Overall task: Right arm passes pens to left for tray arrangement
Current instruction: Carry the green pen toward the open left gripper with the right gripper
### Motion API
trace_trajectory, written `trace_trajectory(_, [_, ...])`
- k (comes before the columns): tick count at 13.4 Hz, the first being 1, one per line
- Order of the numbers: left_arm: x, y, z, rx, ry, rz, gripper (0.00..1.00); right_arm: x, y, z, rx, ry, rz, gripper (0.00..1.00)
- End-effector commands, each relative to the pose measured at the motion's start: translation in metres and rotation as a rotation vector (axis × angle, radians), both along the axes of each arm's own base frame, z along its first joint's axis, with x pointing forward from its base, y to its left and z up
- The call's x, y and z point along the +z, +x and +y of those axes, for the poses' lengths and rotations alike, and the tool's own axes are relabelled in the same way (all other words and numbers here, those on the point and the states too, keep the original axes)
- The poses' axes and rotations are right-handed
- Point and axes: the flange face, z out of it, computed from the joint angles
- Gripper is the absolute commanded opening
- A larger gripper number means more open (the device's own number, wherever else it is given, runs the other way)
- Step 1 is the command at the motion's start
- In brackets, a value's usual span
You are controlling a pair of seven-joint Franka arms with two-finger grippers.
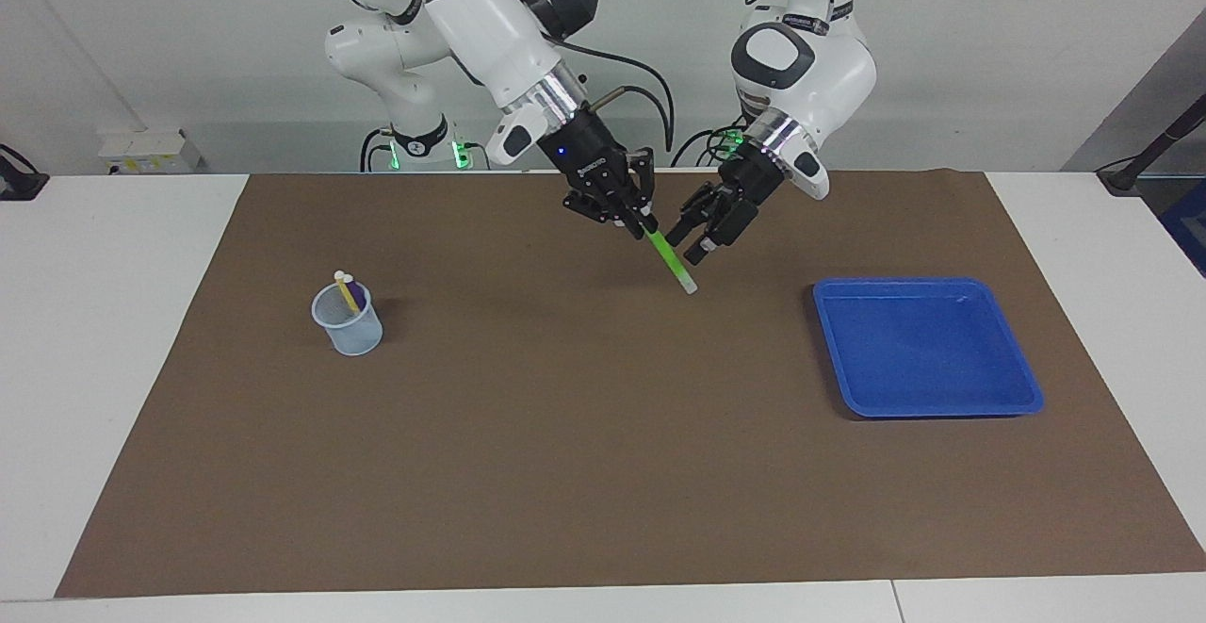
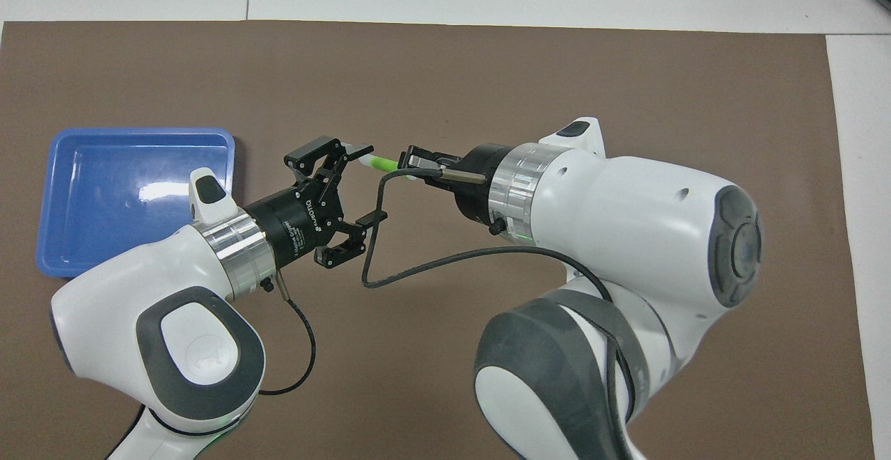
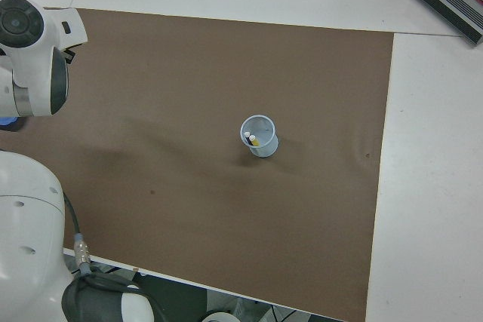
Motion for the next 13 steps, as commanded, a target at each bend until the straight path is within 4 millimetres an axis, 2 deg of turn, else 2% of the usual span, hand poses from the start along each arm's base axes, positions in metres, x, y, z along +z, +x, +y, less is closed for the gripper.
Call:
trace_trajectory(1, [0.003,0.000,-0.011,0.056,-0.033,0.005,0.99,0.001,-0.007,0.004,-0.033,0.036,0.008,0.00])
trace_trajectory(6, [0.005,0.001,-0.013,0.047,-0.037,0.004,0.82,0.000,-0.006,0.004,-0.030,0.035,0.005,0.00])
trace_trajectory(13, [0.016,-0.001,-0.004,0.043,-0.050,-0.010,0.75,-0.001,-0.006,0.004,-0.024,0.031,0.001,0.00])
